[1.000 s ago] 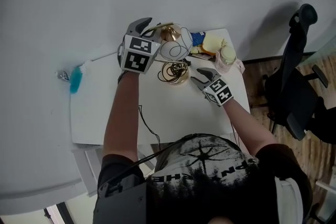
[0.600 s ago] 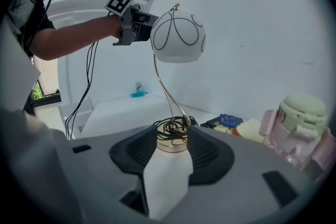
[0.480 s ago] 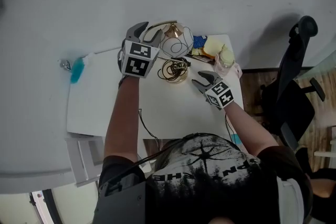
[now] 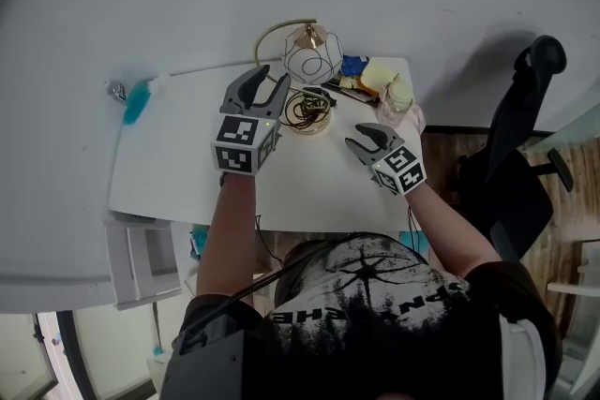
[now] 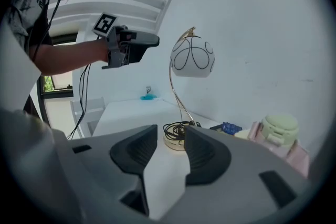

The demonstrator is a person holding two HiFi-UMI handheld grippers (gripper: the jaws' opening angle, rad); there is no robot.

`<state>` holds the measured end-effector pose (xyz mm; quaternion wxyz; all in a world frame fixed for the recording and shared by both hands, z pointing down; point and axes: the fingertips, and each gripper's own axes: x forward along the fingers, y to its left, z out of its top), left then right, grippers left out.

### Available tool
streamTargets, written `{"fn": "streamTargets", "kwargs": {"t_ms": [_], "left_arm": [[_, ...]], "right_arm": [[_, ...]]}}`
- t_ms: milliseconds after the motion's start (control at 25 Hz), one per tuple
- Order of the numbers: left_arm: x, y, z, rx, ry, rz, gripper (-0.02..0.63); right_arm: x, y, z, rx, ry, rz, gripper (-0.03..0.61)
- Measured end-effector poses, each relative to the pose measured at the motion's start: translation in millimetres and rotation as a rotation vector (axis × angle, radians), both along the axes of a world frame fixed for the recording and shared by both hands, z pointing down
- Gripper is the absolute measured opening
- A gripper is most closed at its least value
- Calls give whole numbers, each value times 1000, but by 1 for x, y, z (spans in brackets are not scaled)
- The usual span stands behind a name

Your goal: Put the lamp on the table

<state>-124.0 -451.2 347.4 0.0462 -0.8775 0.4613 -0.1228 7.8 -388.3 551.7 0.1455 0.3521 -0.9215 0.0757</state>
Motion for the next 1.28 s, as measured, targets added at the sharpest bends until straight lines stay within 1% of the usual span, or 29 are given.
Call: {"fn": "streamTargets", "kwargs": {"t_ms": [80, 120, 200, 280, 360, 440, 560, 640, 760, 920, 1000, 1080, 1160, 1280], "left_arm": [[5, 18, 13, -14, 39, 7, 86], [9, 27, 21, -24, 54, 12, 60], [17, 45, 38, -52, 77, 29, 29], [24, 61, 52, -63, 102, 36, 15], [29, 78, 65, -74, 137, 35, 15], [37, 94, 81, -109, 166, 44, 15], [58, 114, 104, -159, 176, 83, 14], [71, 126, 114, -188, 192, 112, 15], [86, 143, 128, -228, 225, 139, 14], [93, 157, 150, -273, 204, 143, 14], [98, 161, 155, -291, 207, 149, 14], [102, 162, 156, -298, 209, 158, 14], [106, 161, 157, -294, 195, 165, 14], [110, 158, 156, -310, 216, 174, 14]], "right_arm": [[7, 8, -8, 0, -33, 5, 167], [11, 12, -13, 0, -50, 10, 167], [19, 21, -24, 8, -77, 19, 163], [26, 30, -34, 28, -101, 24, 133], [34, 40, -43, 49, -128, 30, 100], [43, 51, -51, 63, -150, 41, 64], [58, 67, -63, 85, -162, 58, 33], [64, 78, -68, 91, -173, 56, 26], [76, 93, -60, 79, -179, 48, 21], [87, 104, -47, 57, -171, 59, 18], [92, 106, -44, 51, -160, 72, 18], [97, 106, -39, 41, -146, 87, 18], [98, 106, -36, 31, -141, 91, 18], [97, 106, -34, 20, -144, 82, 18]]}}
